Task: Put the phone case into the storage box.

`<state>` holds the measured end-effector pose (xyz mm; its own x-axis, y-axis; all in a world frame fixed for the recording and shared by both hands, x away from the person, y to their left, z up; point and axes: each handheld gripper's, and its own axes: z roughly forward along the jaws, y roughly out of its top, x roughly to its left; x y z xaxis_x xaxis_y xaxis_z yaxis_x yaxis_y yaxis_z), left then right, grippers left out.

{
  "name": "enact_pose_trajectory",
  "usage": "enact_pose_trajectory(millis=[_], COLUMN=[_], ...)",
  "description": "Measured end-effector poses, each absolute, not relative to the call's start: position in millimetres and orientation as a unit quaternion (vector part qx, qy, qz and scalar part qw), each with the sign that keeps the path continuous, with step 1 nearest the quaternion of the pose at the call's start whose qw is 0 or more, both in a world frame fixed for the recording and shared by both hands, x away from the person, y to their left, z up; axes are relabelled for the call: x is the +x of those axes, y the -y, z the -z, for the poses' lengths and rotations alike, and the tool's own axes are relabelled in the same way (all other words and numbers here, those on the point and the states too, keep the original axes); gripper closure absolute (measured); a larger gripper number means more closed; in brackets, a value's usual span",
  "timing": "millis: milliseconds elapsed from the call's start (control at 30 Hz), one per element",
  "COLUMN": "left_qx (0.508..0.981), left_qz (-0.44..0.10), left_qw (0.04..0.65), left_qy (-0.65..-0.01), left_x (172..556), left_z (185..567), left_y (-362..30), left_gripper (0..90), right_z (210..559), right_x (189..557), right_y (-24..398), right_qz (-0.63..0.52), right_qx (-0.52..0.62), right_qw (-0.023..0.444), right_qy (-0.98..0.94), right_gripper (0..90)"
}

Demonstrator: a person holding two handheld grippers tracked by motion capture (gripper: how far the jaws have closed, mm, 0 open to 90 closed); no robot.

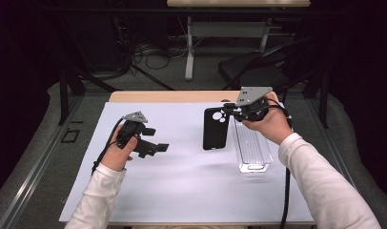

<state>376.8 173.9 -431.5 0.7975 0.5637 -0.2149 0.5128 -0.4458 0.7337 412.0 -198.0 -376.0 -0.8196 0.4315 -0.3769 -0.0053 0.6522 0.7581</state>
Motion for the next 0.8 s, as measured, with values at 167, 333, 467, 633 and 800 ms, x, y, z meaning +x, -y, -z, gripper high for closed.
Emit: enact_pose_trajectory(millis=[167,333,467,633,800], left_qx=[0.845,0.847,0.845,0.844,0.842], left_qz=[-0.032,-0.031,-0.031,-0.031,-0.03], left_qw=[0.428,0.425,0.426,0.426,0.428], left_qy=[-0.319,-0.318,-0.321,-0.324,-0.327], left_x=[375.8,375.5,375.6,376.6,377.1], left_z=[429.3,430.4,430.8,432.3,432.2], left_y=[-177.8,-179.0,-181.0,-183.1,-185.8], left_gripper=[13.3,13.3,13.4,13.5,13.6], right_z=[372.1,368.1,365.7,360.8,354.4], right_x=[421.1,429.0,434.9,445.3,454.4], right_y=[205.3,212.9,217.7,226.2,234.7], right_qz=[-0.39,-0.389,-0.387,-0.386,-0.383], right_qx=[0.135,0.145,0.15,0.159,0.169], right_qw=[0.279,0.284,0.285,0.292,0.298], right_qy=[-0.867,-0.864,-0.864,-0.861,-0.858], right_gripper=[80.3,80.3,80.3,80.3,80.3])
